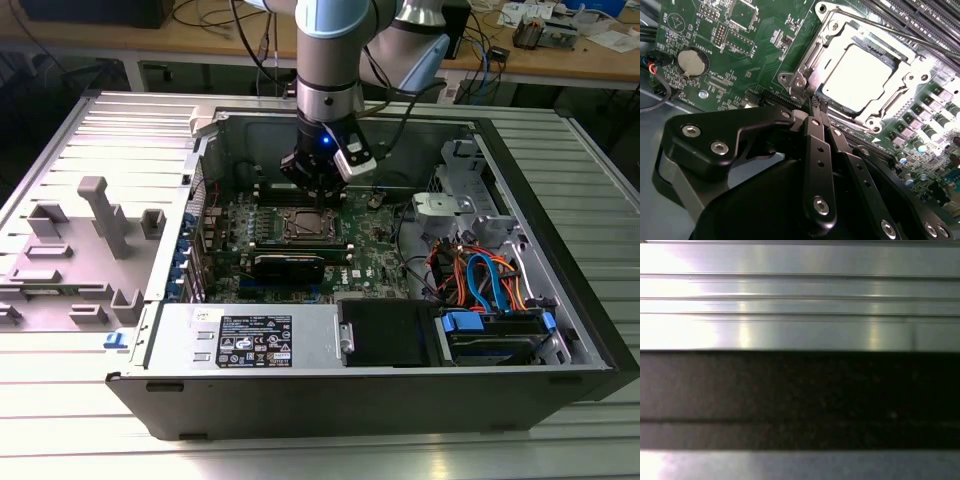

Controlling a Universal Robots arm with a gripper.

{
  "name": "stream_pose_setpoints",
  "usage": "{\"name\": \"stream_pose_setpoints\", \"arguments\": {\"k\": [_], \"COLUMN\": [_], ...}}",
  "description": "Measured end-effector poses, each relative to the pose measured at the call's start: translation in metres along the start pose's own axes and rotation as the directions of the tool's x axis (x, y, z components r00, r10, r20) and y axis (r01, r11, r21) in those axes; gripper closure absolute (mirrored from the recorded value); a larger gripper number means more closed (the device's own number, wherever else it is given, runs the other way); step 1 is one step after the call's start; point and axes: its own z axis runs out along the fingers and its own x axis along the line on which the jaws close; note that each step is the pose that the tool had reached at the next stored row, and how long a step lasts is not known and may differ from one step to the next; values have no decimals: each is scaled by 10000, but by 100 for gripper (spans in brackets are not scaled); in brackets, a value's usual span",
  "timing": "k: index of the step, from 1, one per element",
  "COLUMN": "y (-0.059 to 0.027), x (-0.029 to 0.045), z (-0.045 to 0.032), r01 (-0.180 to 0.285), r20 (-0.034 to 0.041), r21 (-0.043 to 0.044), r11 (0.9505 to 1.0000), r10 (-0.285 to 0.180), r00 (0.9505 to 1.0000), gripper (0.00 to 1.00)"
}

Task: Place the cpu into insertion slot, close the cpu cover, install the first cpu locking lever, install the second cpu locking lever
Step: 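Install the first cpu locking lever, then install the second cpu locking lever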

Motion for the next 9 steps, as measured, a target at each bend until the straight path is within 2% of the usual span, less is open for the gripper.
{"name": "stream_pose_setpoints", "arguments": {"k": [9], "y": [-7], "x": [0], "z": [0], "r01": [1], "r20": [0], "r21": [0], "r11": [10000], "r10": [-1], "r00": [10000], "gripper": [89]}}
